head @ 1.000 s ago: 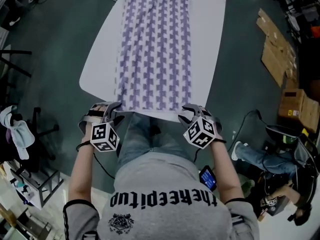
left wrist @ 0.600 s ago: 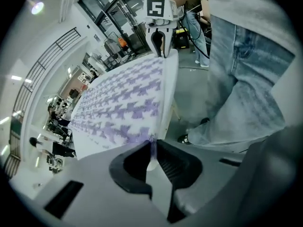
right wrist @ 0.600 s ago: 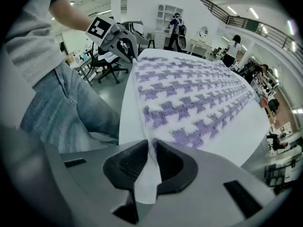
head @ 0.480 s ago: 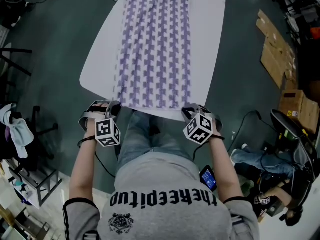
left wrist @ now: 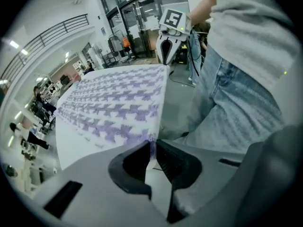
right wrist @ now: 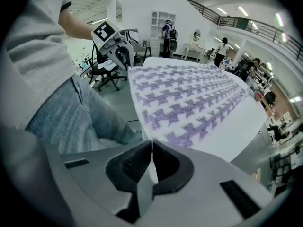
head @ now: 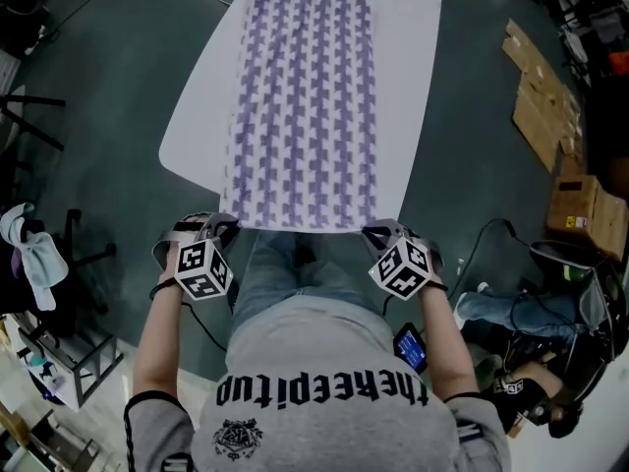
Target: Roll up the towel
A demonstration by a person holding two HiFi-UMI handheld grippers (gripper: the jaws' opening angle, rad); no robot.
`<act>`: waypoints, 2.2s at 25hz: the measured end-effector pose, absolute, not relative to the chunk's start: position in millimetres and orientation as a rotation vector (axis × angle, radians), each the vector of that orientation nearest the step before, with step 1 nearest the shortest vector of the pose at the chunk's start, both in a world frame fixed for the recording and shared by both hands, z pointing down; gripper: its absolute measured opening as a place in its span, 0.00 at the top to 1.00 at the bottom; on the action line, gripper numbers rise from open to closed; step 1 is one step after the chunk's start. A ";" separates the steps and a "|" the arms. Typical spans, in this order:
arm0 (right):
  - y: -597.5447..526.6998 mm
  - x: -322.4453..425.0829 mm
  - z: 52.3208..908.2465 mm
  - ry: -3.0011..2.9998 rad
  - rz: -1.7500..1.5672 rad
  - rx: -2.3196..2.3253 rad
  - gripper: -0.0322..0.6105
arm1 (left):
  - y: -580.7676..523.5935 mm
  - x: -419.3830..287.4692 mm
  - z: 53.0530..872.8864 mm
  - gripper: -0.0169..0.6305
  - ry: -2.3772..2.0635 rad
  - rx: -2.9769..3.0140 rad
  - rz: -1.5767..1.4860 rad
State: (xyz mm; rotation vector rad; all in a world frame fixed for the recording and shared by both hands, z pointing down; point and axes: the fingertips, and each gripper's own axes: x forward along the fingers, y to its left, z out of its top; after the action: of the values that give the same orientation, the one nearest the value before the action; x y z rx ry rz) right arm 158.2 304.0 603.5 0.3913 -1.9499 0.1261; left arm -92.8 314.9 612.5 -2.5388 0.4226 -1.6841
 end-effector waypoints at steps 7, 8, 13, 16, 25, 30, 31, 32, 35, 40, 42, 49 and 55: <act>240.4 162.1 575.3 -1.917 0.023 0.531 0.94 | 265.2 -91.4 584.0 0.91 0.499 -2.600 -1.664; 225.5 158.1 574.0 -1.905 0.011 0.545 0.94 | 251.3 -96.8 583.5 0.91 0.498 -2.585 -1.677; 190.1 150.0 587.7 -1.840 -0.030 0.592 0.95 | 217.8 -106.9 597.1 0.91 0.480 -2.527 -1.744; 181.4 148.9 603.6 -1.821 -0.039 0.602 0.95 | 212.7 -103.8 609.7 0.91 0.432 -2.498 -1.783; 170.6 138.6 567.2 -1.893 -0.080 0.804 0.95 | 200.5 -130.8 576.8 0.70 0.484 -2.412 -1.681; 234.1 162.9 565.4 -1.998 -0.042 0.646 0.94 | 242.2 -85.8 557.7 0.71 0.438 -2.373 -1.530; 242.7 155.2 573.4 -1.996 -0.039 0.602 0.94 | 250.8 -87.0 567.0 0.71 0.388 -2.371 -1.548; 249.1 148.1 582.4 -1.985 -0.040 0.563 0.94 | 257.8 -88.9 577.5 0.71 0.346 -2.367 -1.572; 254.3 139.3 608.7 -1.930 -0.050 0.489 0.86 | 267.9 -91.3 604.9 0.71 0.285 -2.357 -1.651; 249.3 143.5 626.7 -1.855 -0.101 0.448 0.79 | 270.5 -99.9 626.8 0.70 0.295 -2.277 -1.756; 237.6 147.3 624.6 -1.834 -0.123 0.451 0.79 | 260.7 -99.6 624.6 0.70 0.312 -2.263 -1.760; 233.6 145.3 617.1 -1.817 -0.103 0.417 0.92 | 250.3 -104.0 612.5 0.93 0.308 -2.286 -1.763; 240.0 144.7 601.1 -1.873 0.087 0.319 0.92 | 251.9 -105.0 602.9 0.93 0.143 -2.457 -1.780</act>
State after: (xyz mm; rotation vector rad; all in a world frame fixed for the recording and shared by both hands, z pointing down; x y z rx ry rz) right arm 144.7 240.0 601.1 0.3188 -1.8727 0.0866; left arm -105.0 251.9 602.9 -2.4568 0.1427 -1.7798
